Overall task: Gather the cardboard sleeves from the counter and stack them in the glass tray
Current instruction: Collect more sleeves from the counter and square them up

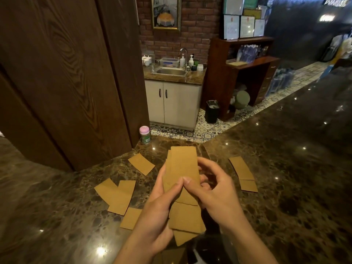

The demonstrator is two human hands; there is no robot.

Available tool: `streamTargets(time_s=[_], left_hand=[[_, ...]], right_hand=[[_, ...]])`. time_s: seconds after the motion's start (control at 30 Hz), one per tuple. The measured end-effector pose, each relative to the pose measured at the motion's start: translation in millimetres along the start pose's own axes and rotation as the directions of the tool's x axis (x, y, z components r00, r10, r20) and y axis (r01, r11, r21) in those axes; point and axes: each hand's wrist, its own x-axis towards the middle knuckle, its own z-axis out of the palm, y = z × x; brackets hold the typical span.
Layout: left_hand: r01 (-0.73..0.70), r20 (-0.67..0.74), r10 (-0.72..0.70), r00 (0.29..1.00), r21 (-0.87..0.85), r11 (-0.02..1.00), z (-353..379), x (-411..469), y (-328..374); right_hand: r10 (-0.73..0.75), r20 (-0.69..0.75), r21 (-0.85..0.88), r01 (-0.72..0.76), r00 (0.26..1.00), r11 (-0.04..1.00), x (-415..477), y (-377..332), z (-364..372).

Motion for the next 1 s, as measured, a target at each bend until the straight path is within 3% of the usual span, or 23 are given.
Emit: streamTargets(time_s=[0.07, 0.1, 0.2, 0.27, 0.33, 0.4, 0.47, 0.57, 0.67, 0.8, 0.87, 0.93, 1.0], left_hand=[[-0.022, -0.003, 0.022, 1.000, 0.029, 0.999, -1.3, -3.4, 2.0], [-0.015, 0.002, 0.015, 1.000, 0.017, 1.000, -0.5, -6.0, 3.6], [0.009, 0.023, -0.009, 1.000, -0.009, 1.000, -2.4, -9.9, 6.4], [0.020, 0.048, -0.020, 0.999, -0.014, 1.000, -5.7, -10.1, 7.4], [0.024, 0.040, -0.023, 0.999, -0.021, 0.999, -7.9, -10.9, 8.9], [0.015, 0.043, -0.014, 0.999, -0.022, 1.000, -6.5, -13.8, 11.7], [0.003, 0.062, -0.003, 0.998, -0.006, 1.000, -1.9, -17.5, 14.2], [-0.025, 0.053, 0.021, 0.998, 0.066, 0.997, 0.0, -20.2, 12.9], [-0.046, 0.030, 0.042, 0.999, 0.118, 0.992, 0.0, -20.7, 10.8], [-0.085, 0.003, 0.085, 0.996, 0.140, 0.987, 0.8, -21.3, 7.3], [-0.128, -0.029, 0.134, 0.991, 0.150, 0.980, 0.9, -19.8, 5.9], [-0.176, -0.050, 0.187, 0.981, 0.163, 0.971, 2.6, -17.1, 4.4], [-0.193, -0.049, 0.203, 0.978, 0.165, 0.967, 5.2, -16.0, 2.6]], right_hand=[[0.027, 0.100, 0.129, -0.040, 0.995, 0.991, 1.0, -2.4, -6.1], [-0.016, 0.086, 0.112, 0.007, 0.996, 0.994, 1.3, -4.2, -9.5], [-0.235, -0.097, -0.012, 0.234, 0.967, 0.972, 1.9, -8.3, -21.9], [-0.455, -0.107, -0.013, 0.456, 0.884, 0.890, 1.7, -15.0, -32.1], [-0.674, 0.025, -0.104, 0.673, 0.738, 0.732, 0.3, -16.4, -42.9], [-0.756, 0.218, -0.217, 0.786, 0.618, 0.580, 2.2, -18.7, -50.7], [-0.743, 0.357, -0.281, 0.824, 0.566, 0.493, 4.8, -20.1, -55.8], [-0.709, 0.433, -0.290, 0.831, 0.556, 0.475, 6.6, -15.5, -59.7], [-0.678, 0.438, -0.295, 0.807, 0.591, 0.513, 4.2, -10.3, -56.1], [-0.622, 0.341, -0.238, 0.705, 0.705, 0.668, -6.5, -7.4, -45.1], [-0.497, 0.214, -0.170, 0.534, 0.841, 0.829, -16.5, -10.0, -31.7], [-0.210, 0.148, 0.060, 0.203, 0.966, 0.977, -25.1, -14.0, -17.2], [-0.024, 0.200, 0.212, -0.020, 0.979, 0.977, -27.2, -7.6, -7.8]])
